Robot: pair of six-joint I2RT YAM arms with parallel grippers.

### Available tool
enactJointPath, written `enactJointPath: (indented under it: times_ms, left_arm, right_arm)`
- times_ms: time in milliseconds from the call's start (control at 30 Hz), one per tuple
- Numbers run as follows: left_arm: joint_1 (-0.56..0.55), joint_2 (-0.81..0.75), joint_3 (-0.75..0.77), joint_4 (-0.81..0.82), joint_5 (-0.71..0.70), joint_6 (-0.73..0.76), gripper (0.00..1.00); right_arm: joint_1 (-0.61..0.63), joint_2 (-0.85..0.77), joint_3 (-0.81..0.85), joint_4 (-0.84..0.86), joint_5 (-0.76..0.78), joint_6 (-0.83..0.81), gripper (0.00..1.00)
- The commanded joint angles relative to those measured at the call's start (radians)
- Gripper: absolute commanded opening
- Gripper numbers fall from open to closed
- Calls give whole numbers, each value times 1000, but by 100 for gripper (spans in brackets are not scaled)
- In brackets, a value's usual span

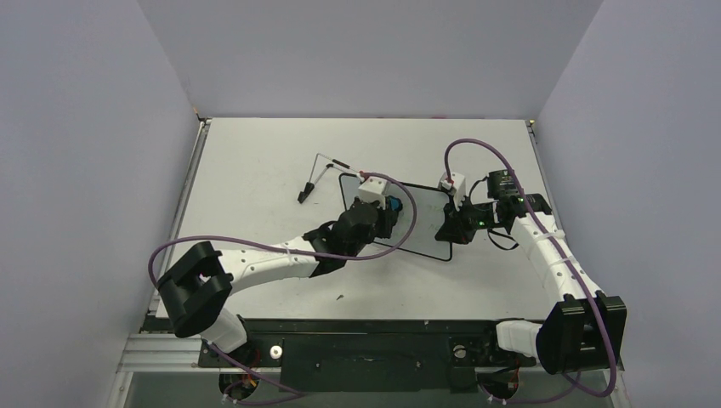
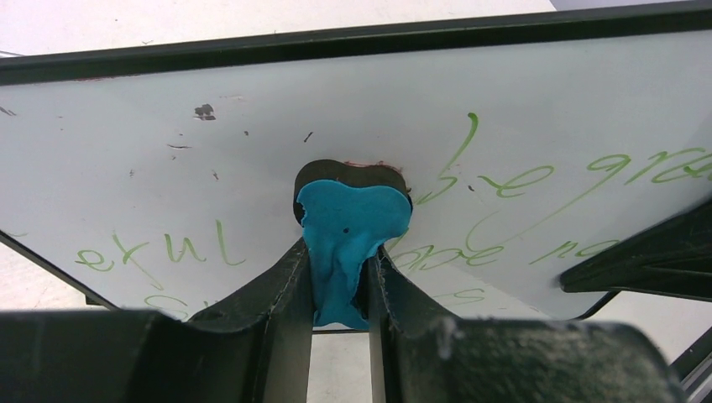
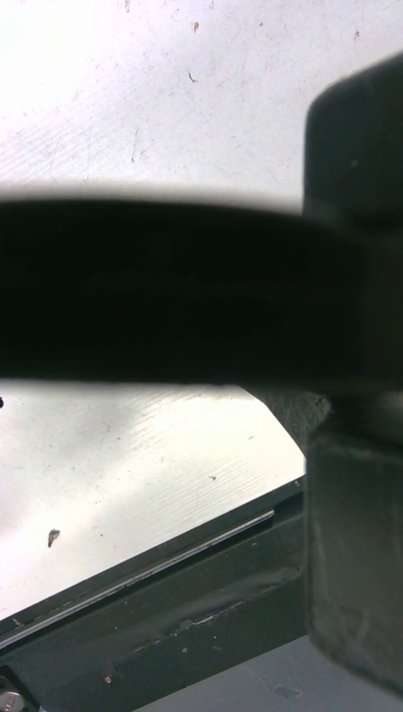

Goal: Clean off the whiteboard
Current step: Erase the whiteboard at the whiteboard stand.

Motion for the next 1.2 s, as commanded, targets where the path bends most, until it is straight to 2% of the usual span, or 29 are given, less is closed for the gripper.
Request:
enactJointPath:
  times_ms: [0,267,533,933,1167]
  left_arm:
    - [-23,18,17,21,-35,14,0]
    - [-62,31,75,84,-23,39,0]
    - [-65,31,130,50,-109,78,0]
    - [-54,16,83,-6,-115,60,0]
    - [-65,14,68,-24,-39,70,0]
  right_arm:
    - [11,-34,-3,-22,-43,-46,0]
    - [11,-35,-2,-22,-42,-48,0]
    - [11,-35,-3,-22,-42,-48,0]
    - [11,-35,-2,-24,-42,-48,0]
    - [11,-37,-4,-24,-43,-49,0]
